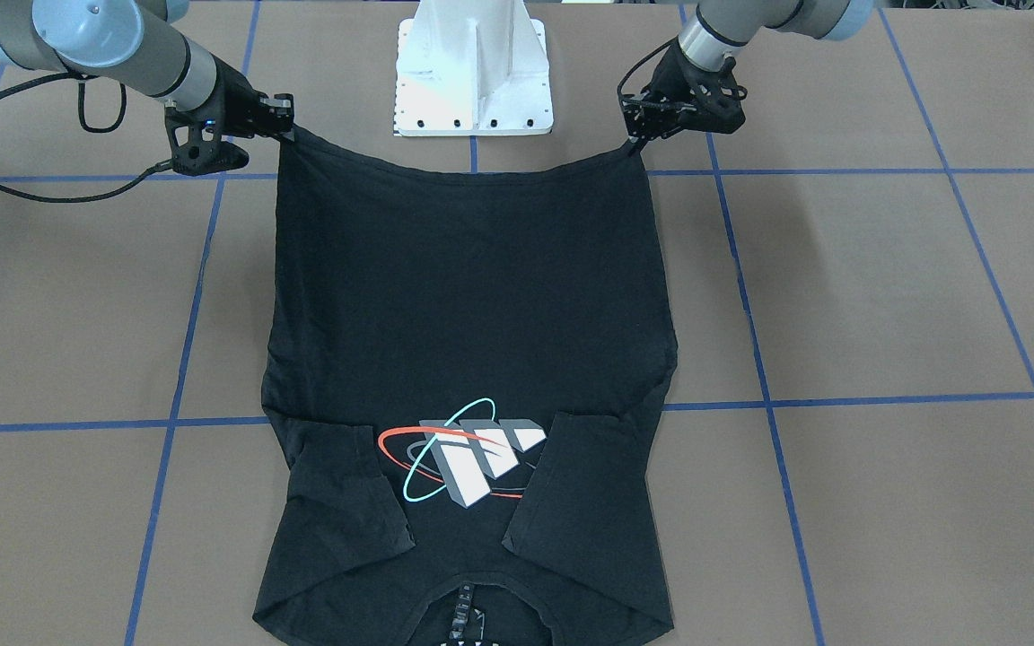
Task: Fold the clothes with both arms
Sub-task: 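Grasp both hem corners with the left and right grippers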
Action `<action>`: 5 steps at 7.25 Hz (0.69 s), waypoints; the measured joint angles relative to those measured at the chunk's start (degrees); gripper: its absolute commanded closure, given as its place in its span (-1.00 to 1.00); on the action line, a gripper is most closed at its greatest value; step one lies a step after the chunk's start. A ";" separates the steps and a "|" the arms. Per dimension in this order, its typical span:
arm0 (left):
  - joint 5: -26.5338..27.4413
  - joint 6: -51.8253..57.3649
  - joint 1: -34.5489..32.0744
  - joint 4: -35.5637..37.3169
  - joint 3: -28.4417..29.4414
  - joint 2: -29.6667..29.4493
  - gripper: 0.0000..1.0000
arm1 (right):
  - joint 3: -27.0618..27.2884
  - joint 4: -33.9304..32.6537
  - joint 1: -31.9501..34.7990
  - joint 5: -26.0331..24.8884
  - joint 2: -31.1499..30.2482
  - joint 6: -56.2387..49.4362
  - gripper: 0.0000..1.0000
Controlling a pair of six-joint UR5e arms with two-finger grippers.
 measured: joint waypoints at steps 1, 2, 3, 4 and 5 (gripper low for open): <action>-0.06 1.47 0.61 -0.01 -1.21 2.02 1.00 | 1.41 0.09 -0.64 2.86 -1.70 1.10 1.00; -0.12 3.30 1.32 -0.01 -1.76 3.66 1.00 | 2.48 0.88 -1.78 4.87 -3.32 3.20 1.00; -0.86 4.35 2.20 -0.01 -2.23 4.93 1.00 | 2.97 3.34 -3.44 6.11 -4.65 6.60 1.00; -2.96 4.75 2.88 0.00 -2.95 5.84 1.00 | 3.08 6.75 -5.32 6.62 -5.63 10.76 1.00; -5.41 4.81 3.38 0.04 -3.68 6.29 1.00 | 3.05 9.50 -6.95 6.78 -6.04 14.32 1.00</action>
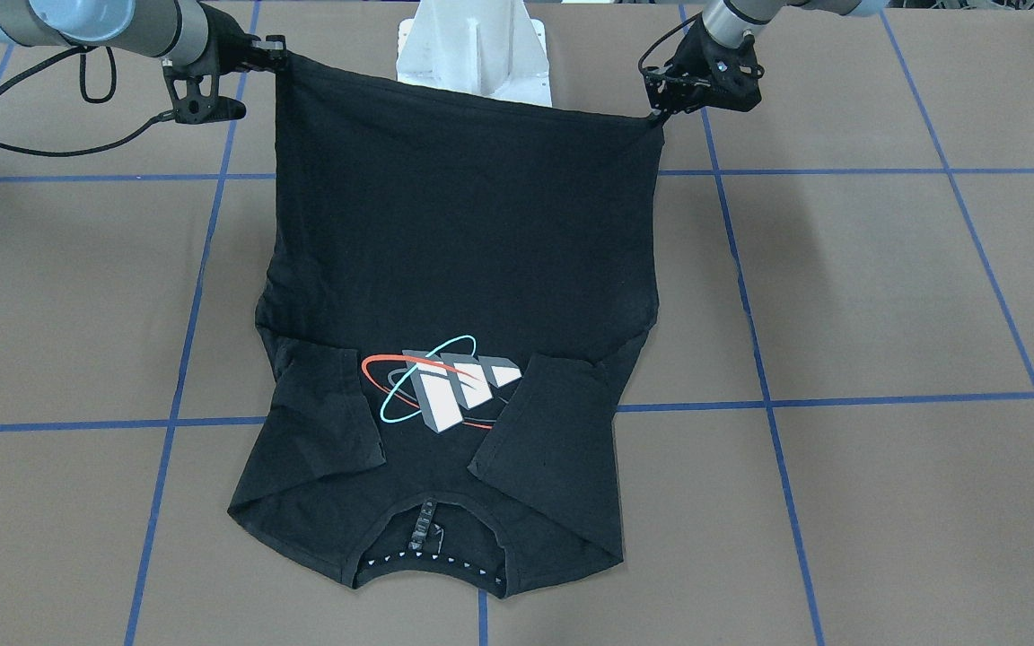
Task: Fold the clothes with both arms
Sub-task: 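Grasp both hem corners with the left and right grippers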
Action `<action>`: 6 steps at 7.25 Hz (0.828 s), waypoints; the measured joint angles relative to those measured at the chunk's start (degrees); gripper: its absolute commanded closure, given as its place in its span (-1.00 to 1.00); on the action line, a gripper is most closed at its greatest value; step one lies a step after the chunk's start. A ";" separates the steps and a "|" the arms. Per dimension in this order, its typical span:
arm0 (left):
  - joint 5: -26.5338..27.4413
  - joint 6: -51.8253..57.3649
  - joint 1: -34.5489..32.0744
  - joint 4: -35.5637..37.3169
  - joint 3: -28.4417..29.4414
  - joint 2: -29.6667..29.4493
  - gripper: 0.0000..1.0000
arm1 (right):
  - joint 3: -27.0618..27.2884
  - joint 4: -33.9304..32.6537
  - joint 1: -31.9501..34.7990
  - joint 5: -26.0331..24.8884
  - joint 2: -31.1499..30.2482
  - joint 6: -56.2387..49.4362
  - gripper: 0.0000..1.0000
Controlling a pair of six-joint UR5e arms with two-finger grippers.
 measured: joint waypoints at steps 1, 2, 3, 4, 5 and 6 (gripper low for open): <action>-1.44 -0.04 0.41 0.02 -0.26 0.11 1.00 | -0.30 1.56 -1.15 -0.01 0.09 1.95 1.00; -2.05 -0.05 0.58 0.03 -0.12 -0.04 1.00 | -1.06 2.28 -1.76 -0.25 0.63 2.64 1.00; -2.34 0.01 0.48 0.03 0.06 -0.33 1.00 | -2.18 2.59 -1.35 -0.60 1.75 2.69 1.00; -2.54 0.15 -0.09 0.03 0.15 -0.70 1.00 | -3.65 2.80 0.16 -0.85 3.24 2.50 1.00; -2.63 0.27 -1.41 0.03 0.15 -1.40 1.00 | -4.99 3.40 2.12 -1.13 4.52 2.33 1.00; -2.66 0.32 -3.56 0.03 0.25 -2.57 1.00 | -6.85 4.89 5.01 -1.36 5.91 2.20 1.00</action>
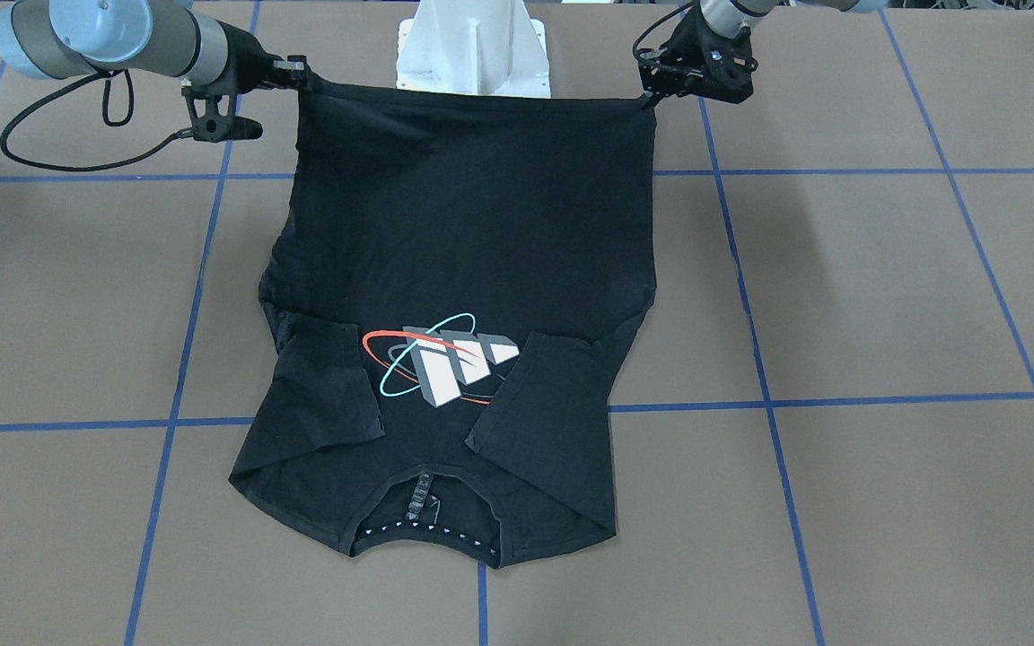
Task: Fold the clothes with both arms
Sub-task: 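Lift the hem with both grippers and carry it over toward the collar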
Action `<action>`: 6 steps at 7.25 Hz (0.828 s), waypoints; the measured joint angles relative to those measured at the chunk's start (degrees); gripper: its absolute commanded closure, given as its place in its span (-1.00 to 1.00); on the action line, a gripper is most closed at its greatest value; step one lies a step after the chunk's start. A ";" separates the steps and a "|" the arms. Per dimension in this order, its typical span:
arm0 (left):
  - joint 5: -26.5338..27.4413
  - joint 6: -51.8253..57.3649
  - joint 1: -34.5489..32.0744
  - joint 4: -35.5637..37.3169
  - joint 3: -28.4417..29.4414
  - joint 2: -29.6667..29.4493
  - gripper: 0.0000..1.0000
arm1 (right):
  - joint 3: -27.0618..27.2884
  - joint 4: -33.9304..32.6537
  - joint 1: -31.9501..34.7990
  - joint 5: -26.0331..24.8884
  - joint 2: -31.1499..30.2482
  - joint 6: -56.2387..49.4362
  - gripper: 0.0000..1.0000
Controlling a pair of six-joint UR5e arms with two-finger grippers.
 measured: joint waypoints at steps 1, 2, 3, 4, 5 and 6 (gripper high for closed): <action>-0.06 0.04 -2.62 0.02 0.12 -1.34 1.00 | -2.63 2.66 3.36 0.03 1.10 -0.08 1.00; -0.67 0.09 -5.76 0.06 0.31 -2.91 1.00 | -5.59 6.79 6.84 0.38 1.63 -0.16 1.00; -1.96 0.11 -9.15 0.07 0.70 -4.39 1.00 | -8.26 11.11 10.23 1.22 1.74 -0.24 1.00; -3.07 0.14 -12.48 0.08 1.59 -5.55 1.00 | -10.13 14.00 13.61 2.40 1.66 -0.29 1.00; -3.59 0.99 -15.62 0.10 3.63 -7.03 1.00 | -11.30 15.18 16.81 3.30 1.62 -0.32 1.00; -3.88 2.91 -19.07 0.12 7.53 -9.85 1.00 | -12.74 15.67 19.95 3.80 1.66 -0.63 1.00</action>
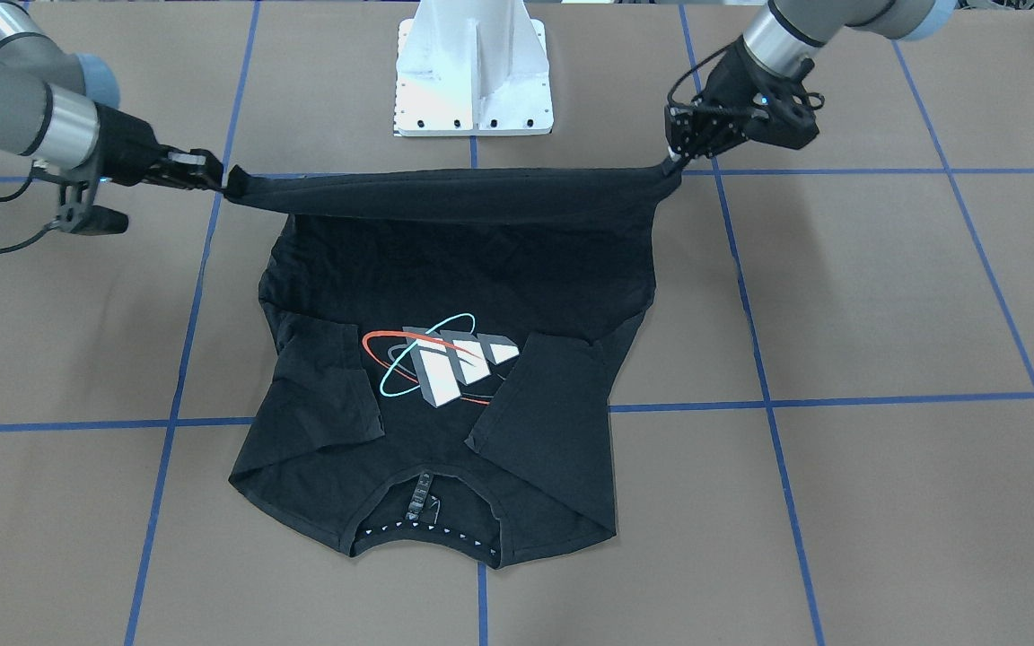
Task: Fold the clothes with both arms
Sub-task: 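Lift the hem with both grippers and carry it over toward the collar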
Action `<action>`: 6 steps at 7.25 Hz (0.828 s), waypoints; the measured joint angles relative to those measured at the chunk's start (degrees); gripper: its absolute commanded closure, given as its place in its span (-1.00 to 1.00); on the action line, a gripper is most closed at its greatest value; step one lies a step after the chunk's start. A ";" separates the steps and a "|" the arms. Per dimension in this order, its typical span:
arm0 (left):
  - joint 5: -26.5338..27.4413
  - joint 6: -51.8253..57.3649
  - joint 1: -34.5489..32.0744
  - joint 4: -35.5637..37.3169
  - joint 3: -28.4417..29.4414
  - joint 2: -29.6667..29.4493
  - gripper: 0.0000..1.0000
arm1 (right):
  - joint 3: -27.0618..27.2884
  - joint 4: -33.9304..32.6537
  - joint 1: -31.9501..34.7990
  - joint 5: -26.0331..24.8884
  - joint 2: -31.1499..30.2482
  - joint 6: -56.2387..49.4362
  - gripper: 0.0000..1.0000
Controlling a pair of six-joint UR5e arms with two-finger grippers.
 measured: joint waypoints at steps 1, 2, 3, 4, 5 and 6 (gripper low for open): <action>-0.24 1.29 -3.03 -0.02 4.78 -4.09 1.00 | -1.81 0.21 2.75 0.29 0.14 -0.77 1.00; -0.43 1.84 -5.31 -0.03 9.73 -9.19 1.00 | -3.59 0.28 5.04 0.43 0.54 -1.81 1.00; -0.54 2.04 -6.55 -0.05 13.98 -13.83 1.00 | -5.08 0.27 6.59 0.33 1.71 -2.68 1.00; -0.57 2.10 -7.85 -0.20 16.47 -16.77 1.00 | -6.79 0.21 7.59 0.20 3.61 -3.04 1.00; -0.50 2.15 -9.89 -0.41 17.48 -18.38 1.00 | -8.99 0.15 8.58 0.13 5.86 -3.20 1.00; -0.29 2.89 -12.40 -0.44 17.91 -19.45 1.00 | -11.58 0.10 9.73 0.10 8.50 -3.23 1.00</action>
